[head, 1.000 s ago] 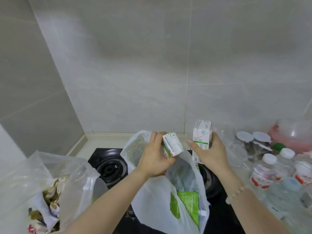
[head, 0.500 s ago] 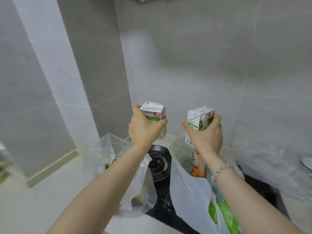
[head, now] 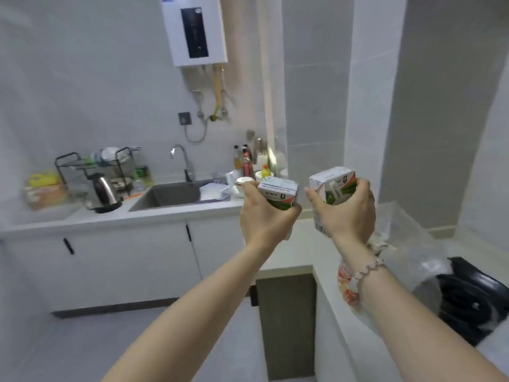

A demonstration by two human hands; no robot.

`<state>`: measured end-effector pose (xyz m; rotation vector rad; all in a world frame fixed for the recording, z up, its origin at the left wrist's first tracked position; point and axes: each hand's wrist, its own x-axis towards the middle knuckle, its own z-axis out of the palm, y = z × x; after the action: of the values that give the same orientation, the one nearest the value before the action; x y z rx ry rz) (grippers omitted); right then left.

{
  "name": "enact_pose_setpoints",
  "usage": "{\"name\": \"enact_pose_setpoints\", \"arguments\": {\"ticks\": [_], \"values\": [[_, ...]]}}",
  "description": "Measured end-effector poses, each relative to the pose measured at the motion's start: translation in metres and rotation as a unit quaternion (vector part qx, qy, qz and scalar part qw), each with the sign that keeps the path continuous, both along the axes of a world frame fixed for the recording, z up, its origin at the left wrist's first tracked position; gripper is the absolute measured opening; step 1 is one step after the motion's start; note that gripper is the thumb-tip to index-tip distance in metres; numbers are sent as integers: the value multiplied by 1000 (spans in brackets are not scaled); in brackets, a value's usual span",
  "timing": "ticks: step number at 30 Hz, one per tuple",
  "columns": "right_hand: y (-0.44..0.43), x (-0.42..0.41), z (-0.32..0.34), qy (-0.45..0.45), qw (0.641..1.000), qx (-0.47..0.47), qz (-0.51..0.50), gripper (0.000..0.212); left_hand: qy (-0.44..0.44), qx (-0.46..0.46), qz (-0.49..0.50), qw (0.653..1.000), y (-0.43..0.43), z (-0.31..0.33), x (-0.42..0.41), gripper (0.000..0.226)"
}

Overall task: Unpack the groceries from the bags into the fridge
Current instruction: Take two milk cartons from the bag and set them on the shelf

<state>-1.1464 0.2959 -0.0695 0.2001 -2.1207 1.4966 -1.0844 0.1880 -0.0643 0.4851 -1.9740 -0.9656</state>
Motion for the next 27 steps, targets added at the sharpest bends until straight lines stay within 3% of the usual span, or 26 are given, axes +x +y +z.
{"name": "enact_pose_setpoints", "arguments": {"ticks": [5, 9, 15, 18, 22, 27], "values": [[-117, 89, 0, 20, 982, 10, 188, 76, 1, -41, 183, 982, -90, 5, 134, 67], [-189, 191, 11, 99, 937, 42, 332, 73, -59, -122, 318, 938, -130, 22, 266, 63], [-248, 348, 45, 333, 803, 66, 490, 71, -206, -247, 490, 810, -130, 43, 470, 57], [-266, 432, 59, 462, 718, 40, 519, 66, -315, -322, 554, 701, -125, 47, 571, 60], [-278, 536, 58, 529, 631, 3, 567, 61, -436, -275, 603, 609, -105, 49, 678, 57], [-288, 641, 47, 556, 559, 7, 615, 64, -458, -275, 660, 529, -73, 48, 764, 62]]}}
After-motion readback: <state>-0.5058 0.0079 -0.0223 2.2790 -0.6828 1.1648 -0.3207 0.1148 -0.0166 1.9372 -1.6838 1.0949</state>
